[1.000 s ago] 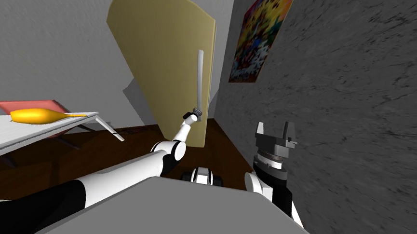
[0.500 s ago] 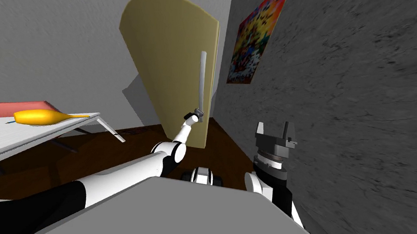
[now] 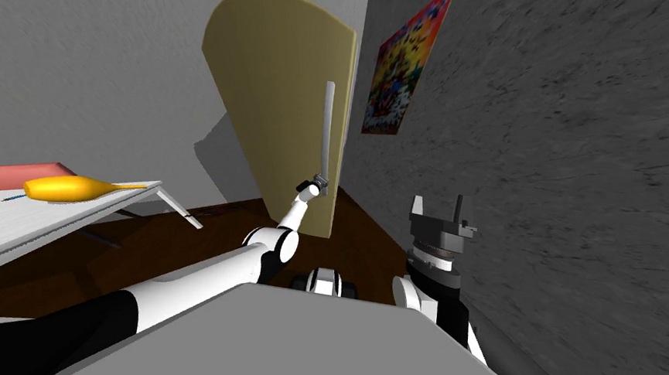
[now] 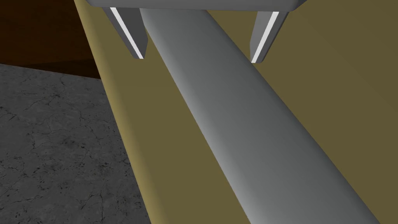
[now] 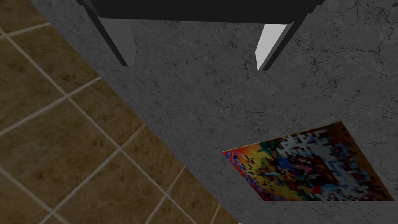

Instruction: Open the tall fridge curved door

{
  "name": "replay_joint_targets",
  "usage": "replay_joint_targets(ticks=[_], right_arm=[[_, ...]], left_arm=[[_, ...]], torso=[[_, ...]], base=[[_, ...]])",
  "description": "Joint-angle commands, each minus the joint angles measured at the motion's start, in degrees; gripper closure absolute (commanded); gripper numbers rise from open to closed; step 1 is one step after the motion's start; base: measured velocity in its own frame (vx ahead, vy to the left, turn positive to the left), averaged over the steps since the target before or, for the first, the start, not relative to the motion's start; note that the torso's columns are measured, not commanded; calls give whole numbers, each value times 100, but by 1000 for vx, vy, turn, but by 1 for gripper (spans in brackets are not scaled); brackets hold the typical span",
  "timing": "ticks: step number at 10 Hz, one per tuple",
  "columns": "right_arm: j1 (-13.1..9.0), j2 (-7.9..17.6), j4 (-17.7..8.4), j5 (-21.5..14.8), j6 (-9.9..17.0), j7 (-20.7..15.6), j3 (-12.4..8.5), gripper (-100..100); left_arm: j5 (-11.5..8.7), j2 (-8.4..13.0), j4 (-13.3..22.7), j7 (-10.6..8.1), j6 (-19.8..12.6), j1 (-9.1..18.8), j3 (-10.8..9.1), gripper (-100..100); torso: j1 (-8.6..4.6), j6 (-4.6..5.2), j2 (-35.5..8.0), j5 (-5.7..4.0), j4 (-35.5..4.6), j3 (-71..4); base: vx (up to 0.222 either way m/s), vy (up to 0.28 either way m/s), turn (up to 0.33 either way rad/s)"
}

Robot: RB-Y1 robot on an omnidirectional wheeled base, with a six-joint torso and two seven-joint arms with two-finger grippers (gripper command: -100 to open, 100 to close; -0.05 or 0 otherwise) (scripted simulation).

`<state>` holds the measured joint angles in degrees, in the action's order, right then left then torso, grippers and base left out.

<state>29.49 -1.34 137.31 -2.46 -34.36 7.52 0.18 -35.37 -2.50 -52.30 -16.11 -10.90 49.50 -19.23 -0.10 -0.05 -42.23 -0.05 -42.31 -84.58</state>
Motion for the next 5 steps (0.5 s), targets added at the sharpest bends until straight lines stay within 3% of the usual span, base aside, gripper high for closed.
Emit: replay_joint_targets(ticks=[1,2,3,4,5], right_arm=[[-1,0,0,0,0,0,0,0],[0,0,0,0,0,0,0,0],[1,-1,0,0,0,0,1,0],[0,-1,0,0,0,0,1,0],[0,-1,0,0,0,0,1,0]], left_arm=[[-103,6,-40,21,-33,-30,129,100],[-113,20,-40,11,-29,-35,122,100],[-403,297,-309,-22,-15,-337,267,100],[-552,459,-431,-22,-15,-492,267,100],[-663,536,-431,-22,-15,-532,267,100]], torso=[[6,9,-13,1,4,6],[-4,10,-4,-1,3,3],[-26,2,23,-8,-2,-14],[-12,13,5,-3,7,-6],[15,-15,-2,5,14,0]], base=[[-181,162,-96],[-74,65,-27],[-113,67,-349],[-135,82,-222],[-78,28,-14]])
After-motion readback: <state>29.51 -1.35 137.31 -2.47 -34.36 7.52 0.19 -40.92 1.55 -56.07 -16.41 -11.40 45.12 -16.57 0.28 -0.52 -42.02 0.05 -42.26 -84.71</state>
